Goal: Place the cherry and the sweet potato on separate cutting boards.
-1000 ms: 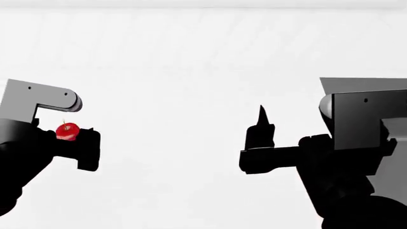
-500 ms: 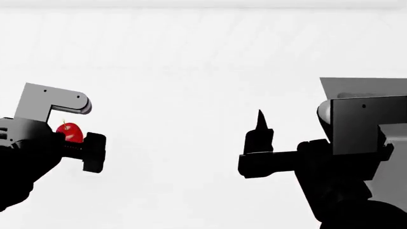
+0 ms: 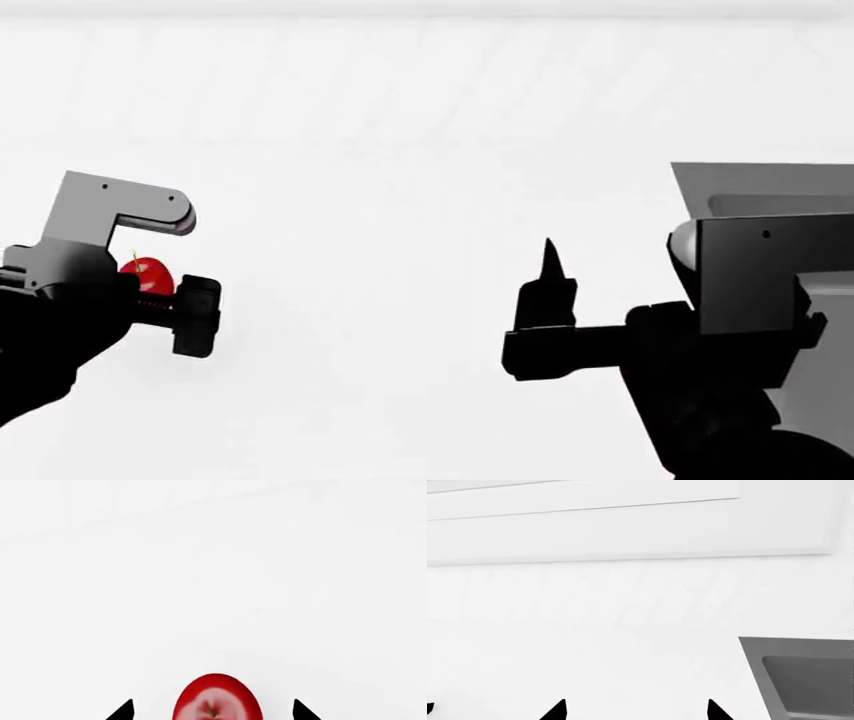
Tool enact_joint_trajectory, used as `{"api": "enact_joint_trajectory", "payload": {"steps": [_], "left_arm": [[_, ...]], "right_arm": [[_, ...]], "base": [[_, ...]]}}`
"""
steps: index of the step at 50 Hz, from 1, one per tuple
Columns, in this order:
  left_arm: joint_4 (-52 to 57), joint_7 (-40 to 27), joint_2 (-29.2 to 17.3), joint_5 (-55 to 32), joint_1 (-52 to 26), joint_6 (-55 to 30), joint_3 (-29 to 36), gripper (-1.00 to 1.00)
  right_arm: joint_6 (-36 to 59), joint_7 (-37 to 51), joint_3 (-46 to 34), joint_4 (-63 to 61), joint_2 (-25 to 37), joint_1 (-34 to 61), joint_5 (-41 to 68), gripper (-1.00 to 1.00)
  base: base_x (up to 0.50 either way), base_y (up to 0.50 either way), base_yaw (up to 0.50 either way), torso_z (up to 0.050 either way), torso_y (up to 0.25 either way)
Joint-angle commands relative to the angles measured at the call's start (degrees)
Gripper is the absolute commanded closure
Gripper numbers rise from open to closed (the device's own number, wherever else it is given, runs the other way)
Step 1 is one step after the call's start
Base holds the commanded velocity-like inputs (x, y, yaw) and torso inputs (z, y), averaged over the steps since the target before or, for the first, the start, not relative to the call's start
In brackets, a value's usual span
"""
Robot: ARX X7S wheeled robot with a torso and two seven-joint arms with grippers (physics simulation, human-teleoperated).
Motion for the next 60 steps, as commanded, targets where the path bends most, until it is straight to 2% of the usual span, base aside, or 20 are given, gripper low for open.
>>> {"api": "enact_joint_trajectory", "payload": {"steps": [1, 5, 6, 19, 25, 30, 37, 52, 53, 55, 60], "left_arm": [[-3.4, 1.9, 1.7, 0.8, -1.1, 2.4, -0.7, -1.0], [-4.5, 2.2, 1.8, 1.0, -1.3, 2.7, -0.5, -1.0], [-4.5, 2.3, 1.8, 1.0, -1.3, 2.5, -0.4, 1.0], [7.1, -0.3, -0.6, -1.7, 1.6, 0.3, -3.1, 1.0], [19.1, -3.3, -2.6, -4.7, 4.9, -1.3, -6.7, 1.0], [29.6, -6.2, -4.1, -9.3, 7.9, -3.2, -13.0, 1.0], [40.6, -10.1, -5.4, -13.3, 9.2, -8.4, -16.1, 1.0], [50.4, -9.2, -8.4, -16.4, 15.2, -6.5, -19.2, 1.0], [51.3, -8.3, -9.4, -16.0, 15.2, -6.5, -17.7, 1.0], [51.5, -9.7, -8.3, -17.0, 15.8, -6.4, -20.0, 1.0], [52.4, -9.2, -9.0, -17.1, 16.3, -6.6, -18.9, 1.0]], "right_arm": [[0.4, -0.1, 1.8, -0.9, -0.8, -0.8, -1.0, -1.0], [0.3, 0.0, 1.8, -1.0, -0.8, -0.9, -0.9, -1.0], [0.3, 0.0, 1.8, -0.9, -0.8, -0.9, -0.9, -1.0], [-0.4, 0.5, 2.8, -0.6, -0.3, -1.3, -1.1, -1.0], [-1.1, 0.1, 1.8, -0.5, -0.3, -1.5, -1.6, -1.0], [-1.2, 0.1, 2.1, -1.2, 0.0, -1.7, -1.2, -1.0], [-1.5, 0.1, 2.1, -1.3, 0.2, -1.1, -1.2, -1.0], [-3.2, -0.7, 3.3, -3.2, 0.7, -2.2, -0.4, -1.0], [-3.2, -0.1, 3.9, -3.2, 0.5, -2.2, -0.2, -1.0], [-3.7, -0.3, 3.9, -3.4, 0.5, -2.6, -0.4, -1.0], [-5.0, -0.9, 3.9, -3.8, 0.6, -3.0, -0.8, -1.0]], "base": [[0.0, 0.0, 0.0, 0.0, 0.0], [0.0, 0.0, 0.0, 0.0, 0.0], [0.0, 0.0, 0.0, 0.0, 0.0], [0.0, 0.0, 0.0, 0.0, 0.0], [0.0, 0.0, 0.0, 0.0, 0.0], [0.0, 0.0, 0.0, 0.0, 0.0], [0.0, 0.0, 0.0, 0.0, 0.001], [0.0, 0.0, 0.0, 0.0, 0.0], [0.0, 0.0, 0.0, 0.0, 0.0], [0.0, 0.0, 0.0, 0.0, 0.0], [0.0, 0.0, 0.0, 0.0, 0.0]]}}
